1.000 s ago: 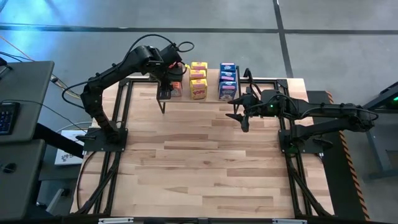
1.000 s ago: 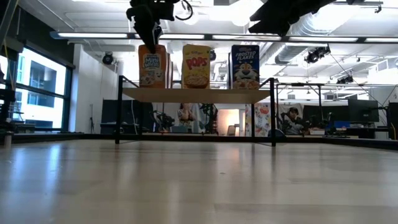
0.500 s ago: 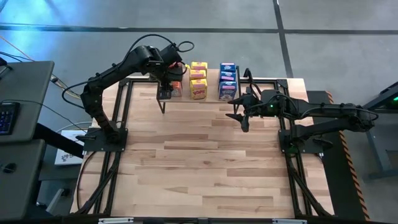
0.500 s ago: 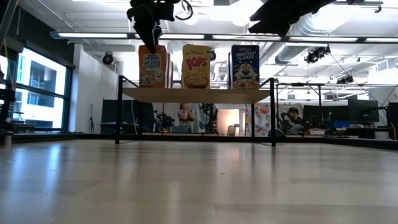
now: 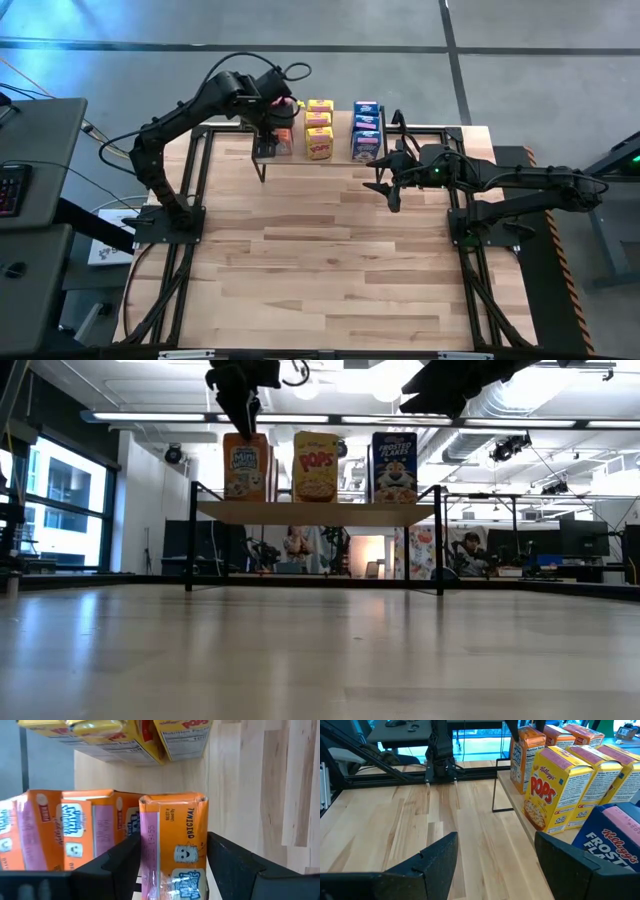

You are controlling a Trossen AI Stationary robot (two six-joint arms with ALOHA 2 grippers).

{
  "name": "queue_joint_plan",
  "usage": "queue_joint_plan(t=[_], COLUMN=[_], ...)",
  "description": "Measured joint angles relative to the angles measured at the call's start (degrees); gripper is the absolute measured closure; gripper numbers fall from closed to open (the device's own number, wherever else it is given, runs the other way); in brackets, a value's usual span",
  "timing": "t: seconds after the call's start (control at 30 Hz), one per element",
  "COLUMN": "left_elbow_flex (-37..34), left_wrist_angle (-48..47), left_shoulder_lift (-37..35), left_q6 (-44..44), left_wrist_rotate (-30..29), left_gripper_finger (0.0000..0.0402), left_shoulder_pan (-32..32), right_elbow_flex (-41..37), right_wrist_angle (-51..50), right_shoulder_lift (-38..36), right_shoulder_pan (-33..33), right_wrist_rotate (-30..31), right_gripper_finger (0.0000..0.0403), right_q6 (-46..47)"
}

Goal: Stack cereal on shelf
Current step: Put the orange cereal box on the shelf aligned with the other orange cereal boxes, then return to Home Position

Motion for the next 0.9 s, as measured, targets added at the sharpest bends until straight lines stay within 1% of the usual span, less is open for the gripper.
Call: queue_joint_plan(t=[0.27, 0.7, 0.8, 0.9], left_elbow_flex=[0.72, 0.75, 0.75, 0.75], left_wrist_angle=[-0.55, -0.28, -0.37, -1.23], left_shoulder_lift=[-0.36, -4.63, -6.04, -7.79], left_q6=[-0.55, -1.05, -2.47, -5.92], left_wrist_rotate=[-0.39, -0.28, 0.64, 2.74], left_gripper_finger=[0.0192, 0.0192, 0.0192, 0.0192], left_shoulder_pan=[0.00, -0.06, -0.11, -0.71], right_elbow_flex=[0.00, 0.00, 0.00, 0.00], right_wrist_angle=[0.00, 0.00, 0.00, 0.00], right_shoulder_lift=[0.00, -0.01, 0.00, 0.00], right_shoulder_pan=[0.00, -0.02, -0.01, 0.00], right_wrist_rotate=[-0.02, -0.02, -0.02, -0.01], right_gripper_finger=[0.0146, 0.0146, 0.0146, 0.0146], right_q6=[0.00, -0.01, 0.00, 0.00])
